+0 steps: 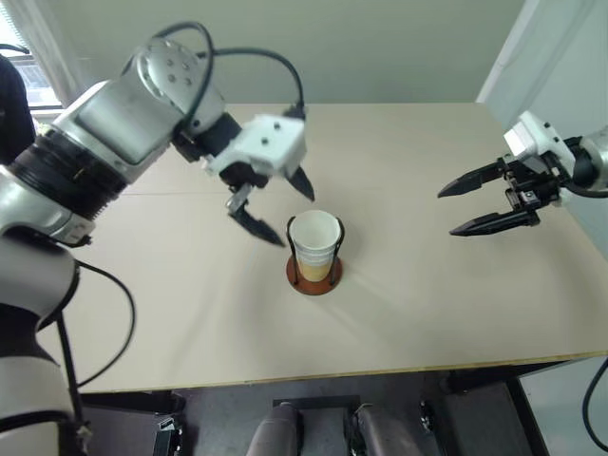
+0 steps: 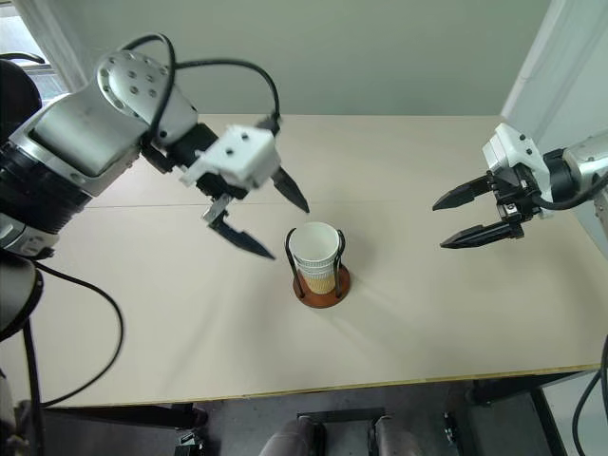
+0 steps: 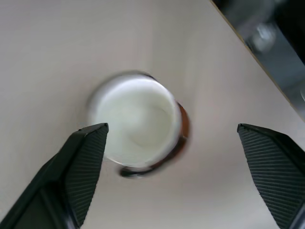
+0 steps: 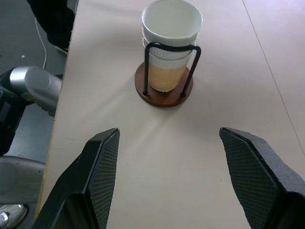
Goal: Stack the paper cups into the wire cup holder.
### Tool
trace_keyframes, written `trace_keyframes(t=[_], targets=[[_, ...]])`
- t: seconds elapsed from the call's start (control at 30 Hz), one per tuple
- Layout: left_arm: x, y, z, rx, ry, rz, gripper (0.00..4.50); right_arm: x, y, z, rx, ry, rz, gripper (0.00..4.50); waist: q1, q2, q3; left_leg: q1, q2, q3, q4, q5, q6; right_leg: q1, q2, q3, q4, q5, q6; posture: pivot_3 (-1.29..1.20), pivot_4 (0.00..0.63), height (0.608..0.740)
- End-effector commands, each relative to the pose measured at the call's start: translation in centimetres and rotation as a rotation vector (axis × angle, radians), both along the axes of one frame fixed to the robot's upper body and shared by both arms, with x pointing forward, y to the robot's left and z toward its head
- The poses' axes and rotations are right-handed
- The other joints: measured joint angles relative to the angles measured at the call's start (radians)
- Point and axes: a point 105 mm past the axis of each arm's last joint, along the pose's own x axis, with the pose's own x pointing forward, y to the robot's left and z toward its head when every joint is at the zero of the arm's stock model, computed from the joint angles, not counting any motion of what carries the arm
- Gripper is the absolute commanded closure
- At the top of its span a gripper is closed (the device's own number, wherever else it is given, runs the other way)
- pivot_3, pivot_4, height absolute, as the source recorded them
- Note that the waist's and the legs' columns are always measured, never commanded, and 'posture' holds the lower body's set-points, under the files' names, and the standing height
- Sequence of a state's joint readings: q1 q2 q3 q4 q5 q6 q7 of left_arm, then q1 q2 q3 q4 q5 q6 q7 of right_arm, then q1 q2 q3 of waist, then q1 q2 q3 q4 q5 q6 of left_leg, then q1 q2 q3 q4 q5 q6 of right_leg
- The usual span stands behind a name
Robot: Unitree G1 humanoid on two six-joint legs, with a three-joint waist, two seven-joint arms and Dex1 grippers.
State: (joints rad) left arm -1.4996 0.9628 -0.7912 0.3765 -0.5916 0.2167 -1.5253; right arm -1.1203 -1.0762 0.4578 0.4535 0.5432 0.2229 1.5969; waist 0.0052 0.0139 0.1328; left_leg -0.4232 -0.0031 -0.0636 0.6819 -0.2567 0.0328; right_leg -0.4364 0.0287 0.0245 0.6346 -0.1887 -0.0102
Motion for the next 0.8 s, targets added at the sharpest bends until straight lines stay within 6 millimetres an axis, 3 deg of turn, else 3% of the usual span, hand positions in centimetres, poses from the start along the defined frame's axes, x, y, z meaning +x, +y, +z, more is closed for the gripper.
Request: trace_keyframes(t=[0.03, 0.1, 0.17, 0.3, 0.4, 0.57, 0.8], targets=[[0.4, 2.0, 5.2, -0.395, -0.027, 0.180, 0.03, 1.0, -1.2, 2.1, 0.084, -0.077, -0.104, 1.12, -0.003, 0.000, 0.000, 0.000, 0.000, 0.000, 0.000, 0.000, 0.000, -0.001, 0.000, 0.000, 0.001, 0.000, 0.000, 0.00, 0.150, 0.740], [1.3, 4.4, 6.5, -0.605, -0.051, 0.317, 0.03, 1.5, -1.3, 1.8, 0.116, -0.096, -0.136, 1.12, -0.007, 0.002, -0.001, 0.001, 0.000, 0.001, -0.002, 0.004, -0.003, -0.001, 0.000, 0.001, 0.001, 0.000, -0.001, 0.00, 0.150, 0.740], [2.1, 7.2, 6.3, -0.742, -0.073, 0.463, 0.03, 2.2, -1.5, 1.7, 0.148, -0.131, -0.175, 1.12, -0.009, 0.003, -0.001, 0.004, 0.000, 0.001, -0.004, 0.009, -0.010, 0.000, 0.000, 0.001, 0.002, -0.001, -0.002, 0.00, 0.150, 0.740], [3.0, 12.9, 3.8, -0.846, -0.133, 0.737, 0.03, 3.8, -2.0, 2.4, 0.255, -0.206, -0.296, 1.12, -0.013, 0.003, -0.001, 0.007, 0.000, 0.002, -0.008, 0.013, -0.015, 0.000, 0.000, 0.001, 0.005, -0.001, -0.003, 0.00, 0.150, 0.740], [2.0, 16.8, 0.8, -0.849, -0.140, 0.911, 0.03, 4.5, -2.9, 2.3, 0.320, -0.211, -0.373, 1.12, -0.016, 0.003, -0.001, 0.008, 0.000, 0.002, -0.009, 0.014, -0.014, -0.001, 0.000, 0.002, 0.008, -0.001, -0.004, 0.00, 0.150, 0.740], [1.1, 18.6, -0.2, -0.839, -0.163, 1.004, 0.03, 4.8, -2.4, 1.6, 0.325, -0.185, -0.374, 1.12, -0.001, -0.001, -0.001, 0.008, 0.000, 0.002, -0.009, 0.012, -0.011, -0.001, 0.000, 0.001, 0.009, 0.000, -0.008, 0.00, 0.150, 0.740], [0.2, 18.7, 0.3, -0.812, -0.187, 1.020, 0.03, 5.1, -0.3, 1.1, 0.331, -0.147, -0.297, 1.12, -0.001, -0.001, -0.001, 0.009, -0.001, 0.001, -0.008, 0.014, -0.010, -0.001, 0.000, 0.001, 0.010, 0.005, -0.015, 0.00, 0.150, 0.740]])
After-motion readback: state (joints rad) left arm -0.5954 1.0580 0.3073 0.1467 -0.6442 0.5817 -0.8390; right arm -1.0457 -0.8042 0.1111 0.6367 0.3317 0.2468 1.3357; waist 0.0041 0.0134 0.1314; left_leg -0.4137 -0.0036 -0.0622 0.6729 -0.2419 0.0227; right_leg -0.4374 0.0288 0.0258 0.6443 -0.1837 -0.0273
